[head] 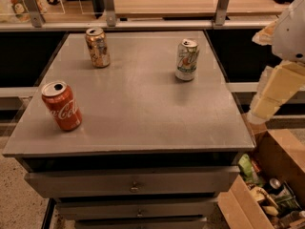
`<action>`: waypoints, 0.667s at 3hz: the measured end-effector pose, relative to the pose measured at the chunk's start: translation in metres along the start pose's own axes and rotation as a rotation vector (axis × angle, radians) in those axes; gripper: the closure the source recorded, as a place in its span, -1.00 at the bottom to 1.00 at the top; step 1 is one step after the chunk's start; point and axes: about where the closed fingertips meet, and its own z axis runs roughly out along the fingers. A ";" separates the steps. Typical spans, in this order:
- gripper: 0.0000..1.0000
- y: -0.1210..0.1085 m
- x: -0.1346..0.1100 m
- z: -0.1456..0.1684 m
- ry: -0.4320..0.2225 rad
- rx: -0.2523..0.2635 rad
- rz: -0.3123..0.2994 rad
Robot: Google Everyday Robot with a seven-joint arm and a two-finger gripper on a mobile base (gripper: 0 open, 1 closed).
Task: Knock coke can over
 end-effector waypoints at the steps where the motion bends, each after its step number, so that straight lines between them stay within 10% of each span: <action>1: -1.00 0.001 -0.037 0.013 -0.116 0.014 0.058; 2: -1.00 0.002 -0.086 0.029 -0.241 0.012 0.079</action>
Offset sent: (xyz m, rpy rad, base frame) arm 0.0484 0.1503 -0.0060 0.4110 -0.0910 0.0095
